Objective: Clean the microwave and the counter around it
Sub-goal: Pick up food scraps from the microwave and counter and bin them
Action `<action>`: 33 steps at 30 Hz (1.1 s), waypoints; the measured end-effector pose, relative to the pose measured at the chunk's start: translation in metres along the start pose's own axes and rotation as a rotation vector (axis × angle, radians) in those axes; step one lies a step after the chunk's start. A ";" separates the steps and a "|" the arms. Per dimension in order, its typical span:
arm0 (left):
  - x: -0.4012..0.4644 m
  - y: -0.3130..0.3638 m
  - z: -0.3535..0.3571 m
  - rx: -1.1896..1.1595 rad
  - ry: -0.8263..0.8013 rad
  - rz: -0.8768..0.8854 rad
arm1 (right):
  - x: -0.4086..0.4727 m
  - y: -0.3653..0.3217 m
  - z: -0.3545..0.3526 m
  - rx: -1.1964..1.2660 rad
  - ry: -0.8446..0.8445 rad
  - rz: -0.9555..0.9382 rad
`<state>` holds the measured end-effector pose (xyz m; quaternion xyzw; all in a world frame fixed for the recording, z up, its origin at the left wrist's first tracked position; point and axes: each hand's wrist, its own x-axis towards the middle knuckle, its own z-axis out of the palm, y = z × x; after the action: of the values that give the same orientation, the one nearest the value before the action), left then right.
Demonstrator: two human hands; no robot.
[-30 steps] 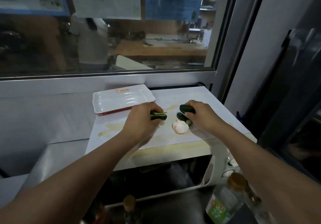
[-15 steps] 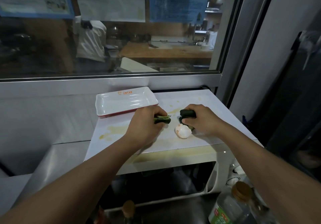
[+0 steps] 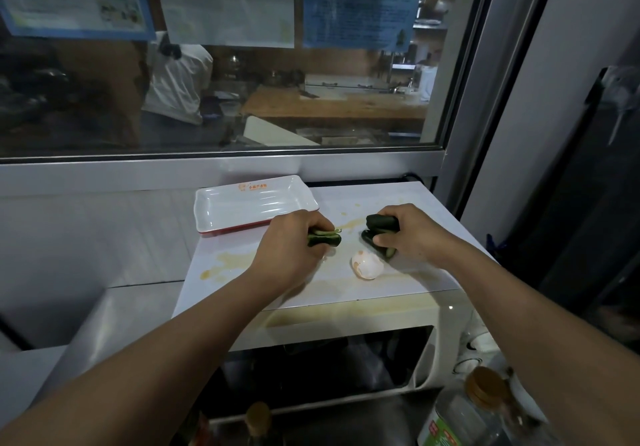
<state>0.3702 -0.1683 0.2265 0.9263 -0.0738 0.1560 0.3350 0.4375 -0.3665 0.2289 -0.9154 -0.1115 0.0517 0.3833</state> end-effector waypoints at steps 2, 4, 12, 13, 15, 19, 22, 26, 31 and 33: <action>0.001 0.000 0.001 0.001 -0.003 0.003 | 0.000 0.003 -0.009 -0.025 0.029 -0.003; 0.003 0.001 0.003 0.003 -0.011 0.011 | -0.001 0.008 -0.015 -0.041 0.023 0.005; 0.006 0.009 0.012 0.008 -0.029 0.036 | -0.004 0.022 -0.015 -0.108 0.018 -0.001; 0.007 0.010 0.013 0.007 -0.032 0.036 | -0.005 0.023 -0.015 -0.114 0.019 -0.005; 0.007 0.011 0.013 0.008 -0.036 0.035 | -0.007 0.026 -0.014 -0.126 0.013 -0.019; 0.008 0.013 0.015 0.010 -0.042 0.040 | -0.008 0.031 -0.013 -0.236 0.013 -0.049; 0.009 0.013 0.016 0.010 -0.043 0.045 | -0.007 0.034 -0.012 -0.277 0.022 -0.047; 0.012 0.013 0.018 0.013 -0.043 0.051 | -0.007 0.038 -0.011 -0.299 0.029 -0.062; 0.014 0.012 0.021 0.015 -0.043 0.048 | -0.004 0.041 -0.009 -0.306 0.044 -0.100; 0.014 0.012 0.022 0.018 -0.045 0.046 | -0.005 0.043 -0.008 -0.303 0.058 -0.109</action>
<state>0.3858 -0.1921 0.2218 0.9305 -0.1014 0.1435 0.3214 0.4415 -0.4029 0.2040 -0.9564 -0.1566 -0.0129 0.2461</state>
